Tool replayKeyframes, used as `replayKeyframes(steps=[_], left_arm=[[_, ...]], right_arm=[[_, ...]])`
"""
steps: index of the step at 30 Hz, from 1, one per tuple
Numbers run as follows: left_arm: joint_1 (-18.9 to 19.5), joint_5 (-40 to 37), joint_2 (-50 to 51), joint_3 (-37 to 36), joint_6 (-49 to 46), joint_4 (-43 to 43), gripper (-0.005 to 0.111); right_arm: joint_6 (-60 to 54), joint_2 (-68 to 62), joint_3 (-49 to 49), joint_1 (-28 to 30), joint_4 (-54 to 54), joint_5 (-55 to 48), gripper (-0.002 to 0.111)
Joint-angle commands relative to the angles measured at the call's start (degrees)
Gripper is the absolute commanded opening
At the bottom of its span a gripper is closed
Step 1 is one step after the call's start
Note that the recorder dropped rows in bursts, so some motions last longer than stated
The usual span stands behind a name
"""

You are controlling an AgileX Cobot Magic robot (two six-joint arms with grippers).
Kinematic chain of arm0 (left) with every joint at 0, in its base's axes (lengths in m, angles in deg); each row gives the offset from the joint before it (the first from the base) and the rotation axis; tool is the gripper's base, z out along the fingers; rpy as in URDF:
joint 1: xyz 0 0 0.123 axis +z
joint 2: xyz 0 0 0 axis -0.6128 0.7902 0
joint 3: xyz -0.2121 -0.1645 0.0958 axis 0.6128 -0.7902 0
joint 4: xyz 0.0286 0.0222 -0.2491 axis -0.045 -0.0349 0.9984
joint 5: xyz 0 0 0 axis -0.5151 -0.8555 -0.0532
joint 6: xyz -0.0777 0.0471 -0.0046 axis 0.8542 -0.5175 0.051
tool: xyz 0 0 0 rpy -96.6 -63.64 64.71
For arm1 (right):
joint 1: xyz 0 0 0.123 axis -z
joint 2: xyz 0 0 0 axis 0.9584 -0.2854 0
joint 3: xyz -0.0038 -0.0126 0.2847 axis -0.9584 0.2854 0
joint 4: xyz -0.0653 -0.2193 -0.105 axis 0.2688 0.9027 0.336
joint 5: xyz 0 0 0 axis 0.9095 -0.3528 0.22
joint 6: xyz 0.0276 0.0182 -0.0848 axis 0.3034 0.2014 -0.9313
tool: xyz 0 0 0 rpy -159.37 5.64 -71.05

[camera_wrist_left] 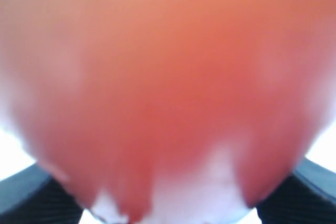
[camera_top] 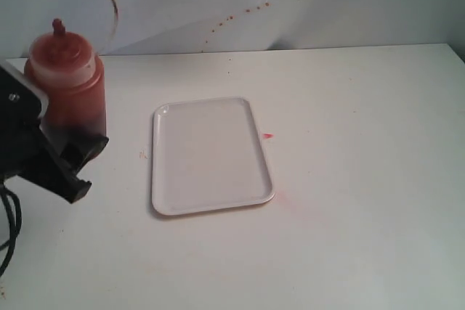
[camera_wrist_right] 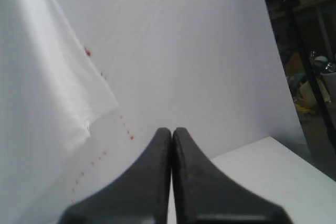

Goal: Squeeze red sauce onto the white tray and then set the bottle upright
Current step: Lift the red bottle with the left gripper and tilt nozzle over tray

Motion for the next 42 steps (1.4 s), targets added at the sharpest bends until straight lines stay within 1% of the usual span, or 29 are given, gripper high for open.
replayKeyframes(steps=[1,4,6,9,12,14,15,18,20,22,24,25,28,29,31,32,33,35,38,40,42], left_arm=[[-0.2,-4.4,3.9,9.1,6.5,-6.4,0.000],[-0.2,-6.7,7.1,14.2,6.7,-9.7,0.000],[-0.2,-7.3,8.9,16.8,6.7,-11.1,0.000],[-1.9,-12.2,11.0,20.4,5.9,-13.9,0.000],[-4.4,-17.3,13.1,24.4,4.8,-17.2,0.000],[-6.3,-22.9,14.2,27.0,0.8,-17.2,0.000],[-7.6,-27.1,14.7,28.6,-2.8,-17.2,0.000],[-9.6,-34.6,15.3,31.8,-10.8,-16.8,0.000],[-9.9,-36.7,15.3,33.3,-12.8,-16.8,0.000],[-9.9,-38.1,15.3,34.7,-14.9,-16.7,0.000],[-9.9,-39.8,15.3,35.4,-18.9,-16.7,0.000],[-9.9,-40.6,15.3,35.4,-21.1,-16.7,0.000],[-9.9,-42.5,15.3,35.6,-25.7,-16.7,0.000],[-9.9,-42.7,15.3,35.6,-25.9,-16.9,0.000],[-9.9,-42.7,15.3,35.6,-27.6,-16.9,0.000],[-9.9,-42.8,15.3,35.6,-29.0,-16.9,0.000],[-9.9,-43.1,15.3,35.6,-30.4,-16.9,0.000],[-9.9,-44.1,15.2,35.6,-33.6,-16.9,0.000],[-9.9,-45.1,15.2,35.6,-40.1,-16.9,0.000],[-9.9,-44.8,15.2,35.6,-42.2,-16.9,0.000],[-9.9,-44.0,15.2,35.6,-42.4,-18.5,0.000]], right_arm=[[1.4,0.3,-0.9,0.0,-4.3,-2.2,0.000],[1.7,0.3,-3.4,-2.6,-5.5,-7.4,0.000],[1.7,0.3,-5.4,-5.2,-5.7,-8.7,0.000],[1.4,-1.4,-9.8,-11.3,-7.9,-12.7,0.000],[-4.0,-6.5,-15.8,-18.3,-8.6,-18.1,0.000],[-9.5,-11.2,-19.4,-23.4,-11.1,-19.6,0.000],[-13.0,-13.6,-20.9,-26.0,-11.9,-19.8,0.000],[-18.8,-20.6,-25.4,-32.3,-14.1,-19.4,0.000],[-19.7,-25.8,-28.3,-35.9,-14.0,-18.6,0.000],[-20.4,-30.6,-31.8,-38.0,-14.0,-18.0,0.000],[-21.5,-36.2,-35.5,-39.0,-13.8,-18.0,0.006],[-21.6,-38.4,-36.9,-39.1,-13.3,-18.0,0.011],[-21.6,-47.3,-41.8,-39.0,-9.3,-18.0,0.033],[-21.6,-50.3,-43.8,-39.0,-7.6,-18.0,0.044],[-21.6,-55.5,-46.7,-39.0,-3.7,-18.0,0.060],[-21.6,-58.7,-48.1,-39.0,-0.7,-18.0,0.069],[-21.6,-60.6,-49.4,-39.0,1.4,-18.0,0.074],[-21.6,-64.7,-51.7,-39.0,6.2,-18.0,0.077],[-21.6,-69.3,-54.1,-39.0,13.6,-18.0,0.075],[-21.6,-71.7,-54.6,-39.0,18.2,-17.4,0.075],[-21.6,-74.0,-54.6,-39.0,20.9,-16.0,0.075]])
